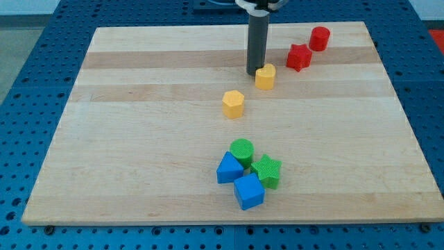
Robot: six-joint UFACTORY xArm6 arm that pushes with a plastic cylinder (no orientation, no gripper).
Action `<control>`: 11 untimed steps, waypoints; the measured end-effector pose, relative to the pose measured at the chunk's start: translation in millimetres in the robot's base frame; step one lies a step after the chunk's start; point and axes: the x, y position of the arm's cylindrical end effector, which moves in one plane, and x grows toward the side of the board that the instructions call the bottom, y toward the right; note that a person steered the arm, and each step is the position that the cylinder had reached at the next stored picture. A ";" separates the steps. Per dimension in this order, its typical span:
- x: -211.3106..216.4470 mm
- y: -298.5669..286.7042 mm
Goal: Push the yellow hexagon right and up a bit
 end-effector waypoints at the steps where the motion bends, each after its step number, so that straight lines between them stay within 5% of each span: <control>1: 25.8 -33.3; 4: 138.9 19.8; 5: 145.8 -59.2; 6: 133.5 -78.5; 9: 88.7 -25.7; 10: 90.9 -39.7; 11: 143.5 -65.3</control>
